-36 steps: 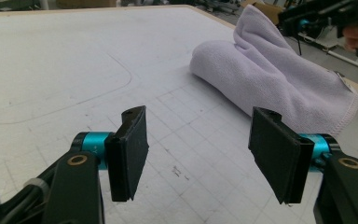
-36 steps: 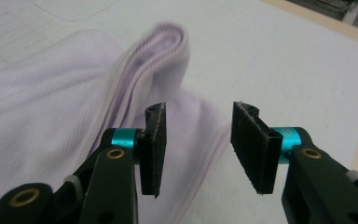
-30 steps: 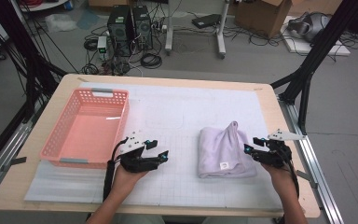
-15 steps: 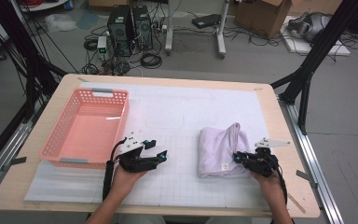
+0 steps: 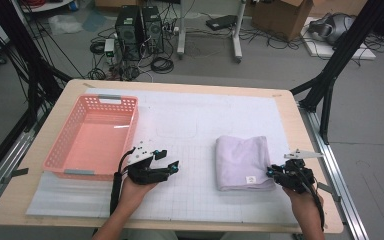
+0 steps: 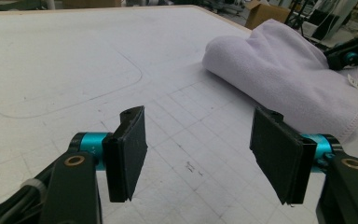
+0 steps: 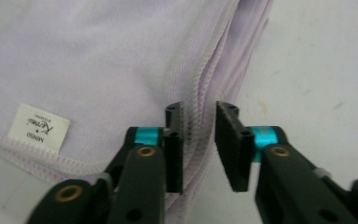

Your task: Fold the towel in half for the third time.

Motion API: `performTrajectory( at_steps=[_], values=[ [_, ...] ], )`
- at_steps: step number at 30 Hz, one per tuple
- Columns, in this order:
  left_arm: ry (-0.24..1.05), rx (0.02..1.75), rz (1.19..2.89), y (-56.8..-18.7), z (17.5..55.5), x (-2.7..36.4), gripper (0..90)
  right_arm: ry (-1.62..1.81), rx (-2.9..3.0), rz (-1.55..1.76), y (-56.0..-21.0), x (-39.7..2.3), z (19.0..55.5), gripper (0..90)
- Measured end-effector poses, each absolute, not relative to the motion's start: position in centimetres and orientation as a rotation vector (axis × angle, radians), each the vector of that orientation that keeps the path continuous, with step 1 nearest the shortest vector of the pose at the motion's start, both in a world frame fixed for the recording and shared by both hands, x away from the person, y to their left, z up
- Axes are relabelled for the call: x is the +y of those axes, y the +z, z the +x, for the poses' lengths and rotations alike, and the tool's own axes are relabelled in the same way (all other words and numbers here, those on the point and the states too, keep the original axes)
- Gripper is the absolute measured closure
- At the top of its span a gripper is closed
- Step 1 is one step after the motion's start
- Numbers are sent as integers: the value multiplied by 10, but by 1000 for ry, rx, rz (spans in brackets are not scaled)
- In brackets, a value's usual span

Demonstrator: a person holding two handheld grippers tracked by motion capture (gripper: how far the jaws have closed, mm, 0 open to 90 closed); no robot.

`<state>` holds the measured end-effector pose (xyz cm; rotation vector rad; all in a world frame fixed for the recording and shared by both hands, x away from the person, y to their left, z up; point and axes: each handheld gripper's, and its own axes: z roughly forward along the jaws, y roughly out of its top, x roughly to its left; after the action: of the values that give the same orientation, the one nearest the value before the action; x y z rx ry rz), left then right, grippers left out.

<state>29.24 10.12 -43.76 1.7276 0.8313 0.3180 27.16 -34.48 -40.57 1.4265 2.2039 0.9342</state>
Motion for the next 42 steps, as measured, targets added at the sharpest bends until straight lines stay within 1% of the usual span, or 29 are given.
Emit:
performTrajectory(
  at_steps=[2, 3, 6, 8, 9, 10, 13, 14, 15, 17, 20, 24, 27, 28, 31, 33, 35, 42],
  values=[
    [318, 831, 1728, -438, 292, 101, 364, 1003, 2166, 1430, -400, -346, 269, 644],
    [318, 831, 1729, -438, 293, 101, 364, 1018, 2154, 1423, -399, -346, 269, 633],
    [319, 831, 1726, -438, 293, 101, 364, 983, 2195, 1381, -404, -339, 270, 636],
    [320, 829, 1727, -438, 293, 101, 364, 937, 2232, 1377, -413, -336, 272, 690],
    [321, 832, 1726, -438, 293, 102, 364, 912, 2249, 1381, -418, -336, 273, 746],
    [322, 833, 1725, -438, 293, 102, 364, 896, 2265, 1377, -423, -337, 273, 773],
    [326, 833, 1726, -438, 293, 103, 364, 901, 2238, 1414, -423, -345, 266, 787],
    [325, 837, 1723, -438, 293, 103, 364, 899, 2237, 1417, -422, -346, 265, 782],
    [325, 839, 1724, -438, 293, 103, 364, 884, 2238, 1420, -420, -347, 264, 752],
    [328, 837, 1726, -437, 293, 104, 364, 855, 2216, 1424, -413, -346, 263, 663],
    [326, 839, 1723, -438, 293, 103, 364, 899, 2164, 1380, -399, -343, 265, 586],
    [325, 838, 1727, -438, 293, 103, 364, 979, 2159, 1276, -387, -327, 283, 588],
    [324, 838, 1727, -438, 293, 103, 364, 1020, 2179, 1236, -386, -310, 303, 629],
    [325, 838, 1727, -438, 293, 103, 364, 1028, 2185, 1220, -387, -305, 310, 646],
    [325, 839, 1731, -438, 293, 104, 364, 1027, 2214, 1211, -390, -289, 332, 653],
    [321, 840, 1731, -438, 293, 104, 364, 1064, 2233, 1215, -392, -280, 343, 671],
    [321, 840, 1733, -438, 293, 104, 364, 1029, 2273, 1213, -396, -268, 355, 683],
    [317, 841, 1732, -439, 293, 104, 365, 903, 2376, 1191, -415, -237, 376, 689]
  ],
)
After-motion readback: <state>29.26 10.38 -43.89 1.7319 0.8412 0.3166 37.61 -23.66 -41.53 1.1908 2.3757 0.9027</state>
